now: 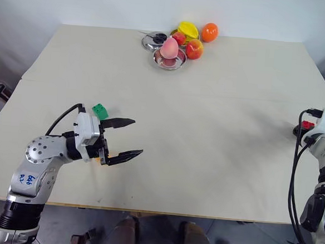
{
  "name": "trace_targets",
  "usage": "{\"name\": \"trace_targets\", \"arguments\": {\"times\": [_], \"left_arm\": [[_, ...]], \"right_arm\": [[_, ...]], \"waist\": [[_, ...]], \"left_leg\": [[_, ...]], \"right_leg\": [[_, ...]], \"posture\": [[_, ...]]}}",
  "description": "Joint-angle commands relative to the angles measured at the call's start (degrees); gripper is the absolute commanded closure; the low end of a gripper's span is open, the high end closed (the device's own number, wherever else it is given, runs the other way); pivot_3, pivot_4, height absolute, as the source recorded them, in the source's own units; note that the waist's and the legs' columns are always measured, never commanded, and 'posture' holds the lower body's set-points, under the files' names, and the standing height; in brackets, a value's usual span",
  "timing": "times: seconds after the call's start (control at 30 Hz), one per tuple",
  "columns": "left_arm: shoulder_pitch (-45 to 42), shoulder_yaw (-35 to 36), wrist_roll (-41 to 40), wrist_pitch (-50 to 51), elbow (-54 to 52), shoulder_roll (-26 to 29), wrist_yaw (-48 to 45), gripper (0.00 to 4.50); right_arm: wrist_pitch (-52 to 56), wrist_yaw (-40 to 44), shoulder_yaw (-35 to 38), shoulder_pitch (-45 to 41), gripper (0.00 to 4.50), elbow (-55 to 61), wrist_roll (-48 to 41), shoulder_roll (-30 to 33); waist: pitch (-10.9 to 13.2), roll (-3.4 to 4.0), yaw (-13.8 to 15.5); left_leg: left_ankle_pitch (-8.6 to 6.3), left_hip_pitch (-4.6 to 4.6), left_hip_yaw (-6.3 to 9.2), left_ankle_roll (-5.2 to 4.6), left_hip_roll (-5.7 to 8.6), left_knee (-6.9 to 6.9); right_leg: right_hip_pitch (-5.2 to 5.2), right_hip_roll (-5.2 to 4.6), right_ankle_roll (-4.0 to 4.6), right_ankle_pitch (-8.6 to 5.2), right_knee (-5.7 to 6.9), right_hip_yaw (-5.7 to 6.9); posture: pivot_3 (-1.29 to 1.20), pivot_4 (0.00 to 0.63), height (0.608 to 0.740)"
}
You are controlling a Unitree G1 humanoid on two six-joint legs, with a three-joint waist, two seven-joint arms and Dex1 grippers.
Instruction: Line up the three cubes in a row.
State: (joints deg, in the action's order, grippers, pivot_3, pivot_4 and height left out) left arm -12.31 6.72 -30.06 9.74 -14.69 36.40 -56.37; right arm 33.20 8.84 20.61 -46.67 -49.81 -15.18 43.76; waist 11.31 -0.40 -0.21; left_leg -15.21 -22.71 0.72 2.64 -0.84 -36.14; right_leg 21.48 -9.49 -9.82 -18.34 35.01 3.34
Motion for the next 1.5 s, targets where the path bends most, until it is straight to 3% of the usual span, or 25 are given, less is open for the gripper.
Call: {"name": "trace_targets", "arguments": {"times": [0.03, 0.1, 0.2, 0.37, 0.5, 0.73, 1.0, 1.3, 1.5], "left_arm": [[-0.57, 1.12, 0.0, -1.21, 0.01, -0.12, 0.15, 0.0], [-0.16, 1.58, -0.21, -1.33, 0.04, -0.01, 0.1, 0.0], [1.04, 3.21, -1.5, -1.13, 0.9, 0.82, -1.19, 0.0], [2.91, 5.63, -1.94, -1.41, 4.25, 2.89, -5.06, 0.0], [3.68, 6.59, -1.38, -2.13, 7.19, 4.22, -7.54, 0.0], [4.85, 6.23, -1.01, -2.03, 6.02, 3.61, -7.17, 0.0], [6.17, 7.61, -1.42, -1.63, 4.75, 4.6, -6.79, 0.0], [6.71, 10.31, -1.72, -2.14, 5.79, 4.51, -5.33, 0.0], [10.0, 18.85, -4.32, -0.67, 6.68, 4.26, -1.18, 0.0]], "right_arm": [[-3.47, 6.94, -0.76, 0.66, 3.0, 2.51, 0.18, 2.06], [-4.48, 17.9, -3.5, 2.69, 3.0, 7.25, -0.99, 2.86], [-12.64, 47.24, -11.67, 11.28, 3.0, 24.7, -5.15, 5.55], [-20.47, 69.23, -20.2, 15.73, 3.0, 36.59, -5.8, 8.07], [-27.4, 79.76, -29.91, 10.48, 3.0, 33.68, 0.59, 7.12], [-41.49, 81.11, -37.95, -2.59, 3.0, 8.29, 11.58, -1.27], [-49.43, 81.3, -38.54, -8.18, 3.0, -4.41, 15.3, -5.94], [-52.98, 83.66, -34.88, -9.2, 0.1, -2.46, 6.66, -4.5], [-42.03, 83.66, -31.32, 1.05, 0.04, 21.27, -17.35, 6.24]], "waist": [[0.0, 0.0, 0.02], [0.0, 0.0, 0.06], [0.04, 0.07, -0.01], [0.06, 0.09, -0.4], [0.07, 0.07, -0.09], [0.08, 0.04, 0.09], [0.06, -0.03, -0.74], [0.06, -0.02, -1.38], [0.12, 0.04, -1.16]], "left_leg": [[0.0, 0.0, 0.0, 0.0, 0.0, 0.0], [0.0, 0.0, 0.0, 0.0, 0.0, 0.0], [0.0, -0.01, 0.0, -0.01, 0.0, 0.02], [-0.02, 0.02, -0.03, 0.02, -0.06, -0.03], [-0.03, 0.03, -0.02, 0.02, -0.06, -0.12], [-0.02, 0.01, 0.0, 0.03, -0.06, -0.13], [-0.02, 0.18, 0.0, 0.08, -0.08, -0.19], [-0.02, 0.28, -0.01, 0.08, -0.07, -0.1], [-0.03, 0.25, -0.02, 0.11, -0.09, -0.04]], "right_leg": [[0.0, 0.0, 0.0, 0.0, 0.0, 0.0], [0.0, 0.0, 0.0, 0.0, -0.01, 0.0], [0.01, 0.01, -0.02, 0.0, -0.02, 0.0], [0.01, 0.07, -0.03, 0.01, 0.01, -0.01], [0.0, 0.07, -0.02, 0.01, 0.02, -0.01], [0.02, 0.07, -0.01, 0.02, 0.07, -0.01], [-0.12, 0.07, 0.01, 0.03, 0.16, -0.02], [-0.16, 0.07, 0.03, 0.03, 0.19, -0.06], [-0.11, 0.06, 0.03, 0.03, 0.15, -0.04]], "posture": [[0.0, 0.15, 0.74], [0.0, 0.15, 0.74], [0.0, 0.15, 0.74], [0.0, 0.15, 0.74], [0.0, 0.15, 0.74], [0.0, 0.15, 0.74], [0.0, 0.15, 0.74], [0.0, 0.15, 0.74], [0.0, 0.15, 0.74]]}}
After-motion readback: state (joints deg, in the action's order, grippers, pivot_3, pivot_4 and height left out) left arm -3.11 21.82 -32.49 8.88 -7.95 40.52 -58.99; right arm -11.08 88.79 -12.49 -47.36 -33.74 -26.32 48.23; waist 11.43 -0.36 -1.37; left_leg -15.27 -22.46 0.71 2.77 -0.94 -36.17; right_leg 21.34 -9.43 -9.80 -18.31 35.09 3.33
